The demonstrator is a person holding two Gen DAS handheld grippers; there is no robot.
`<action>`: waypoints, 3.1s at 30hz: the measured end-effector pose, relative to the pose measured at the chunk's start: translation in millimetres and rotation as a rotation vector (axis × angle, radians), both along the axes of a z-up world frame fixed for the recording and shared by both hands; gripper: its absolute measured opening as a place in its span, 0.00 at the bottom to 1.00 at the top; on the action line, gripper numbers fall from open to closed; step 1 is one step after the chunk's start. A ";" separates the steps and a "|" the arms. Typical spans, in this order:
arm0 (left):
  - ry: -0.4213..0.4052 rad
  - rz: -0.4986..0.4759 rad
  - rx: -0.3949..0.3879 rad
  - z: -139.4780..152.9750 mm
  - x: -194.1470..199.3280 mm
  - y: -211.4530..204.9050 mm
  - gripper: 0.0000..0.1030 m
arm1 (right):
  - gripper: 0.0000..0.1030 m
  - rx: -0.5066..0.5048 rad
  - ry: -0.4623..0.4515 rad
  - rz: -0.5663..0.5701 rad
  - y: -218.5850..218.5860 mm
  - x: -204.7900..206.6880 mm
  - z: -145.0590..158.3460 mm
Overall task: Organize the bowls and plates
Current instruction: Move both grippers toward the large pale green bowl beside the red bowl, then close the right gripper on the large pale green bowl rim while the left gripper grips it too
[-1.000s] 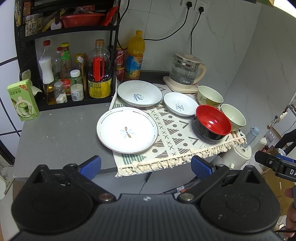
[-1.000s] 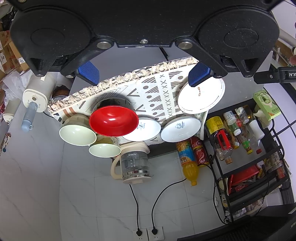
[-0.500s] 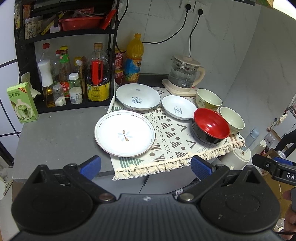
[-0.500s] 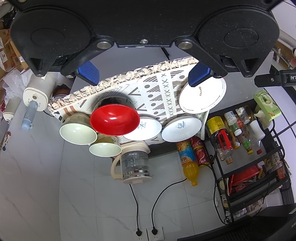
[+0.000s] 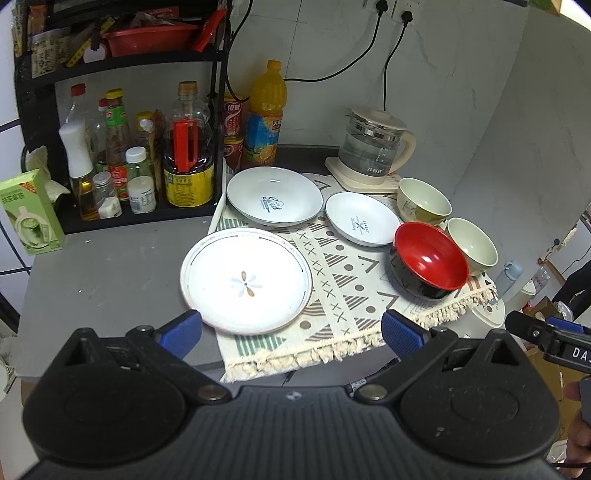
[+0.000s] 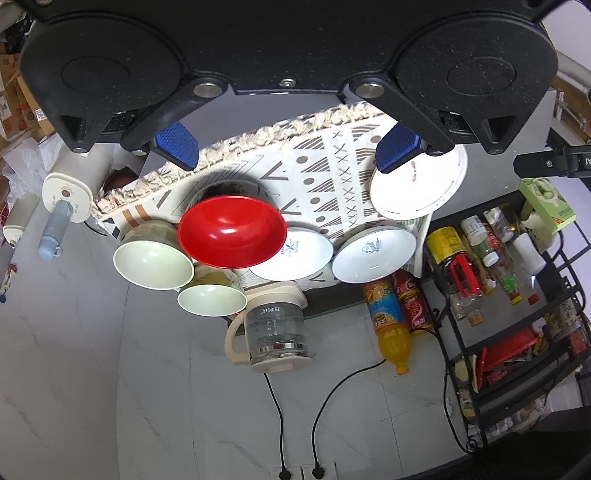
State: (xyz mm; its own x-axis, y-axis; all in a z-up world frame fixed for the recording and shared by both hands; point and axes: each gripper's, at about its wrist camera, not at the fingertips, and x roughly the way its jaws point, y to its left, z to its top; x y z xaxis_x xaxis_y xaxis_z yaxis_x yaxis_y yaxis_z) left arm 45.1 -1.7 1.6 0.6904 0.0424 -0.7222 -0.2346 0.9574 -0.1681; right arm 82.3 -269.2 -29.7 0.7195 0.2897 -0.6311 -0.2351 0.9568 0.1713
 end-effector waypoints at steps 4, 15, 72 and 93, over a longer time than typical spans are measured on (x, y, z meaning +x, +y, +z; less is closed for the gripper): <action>0.010 -0.004 -0.008 -6.1 22.7 0.1 0.99 | 1.00 -0.007 0.009 0.006 -0.2 21.0 -5.5; 0.035 -0.027 -0.027 -17.7 101.8 3.9 0.99 | 1.00 -0.038 0.045 -0.021 -5.3 80.3 -15.3; 0.112 -0.322 -0.107 -79.3 364.5 -153.6 0.90 | 0.68 0.103 0.239 -0.336 -174.3 257.0 -114.9; 0.220 -0.377 -0.153 -123.9 437.8 -234.3 0.60 | 0.38 0.153 0.332 -0.270 -209.2 310.0 -159.1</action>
State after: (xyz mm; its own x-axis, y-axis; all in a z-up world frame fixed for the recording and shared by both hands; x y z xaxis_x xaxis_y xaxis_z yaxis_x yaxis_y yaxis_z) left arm 482.9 -236.0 -122.3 0.4668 -0.3008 -0.8316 0.0788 0.9508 -0.2997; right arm 392.3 -478.4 -188.8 0.5482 0.2275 -0.8048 0.1110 0.9340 0.3396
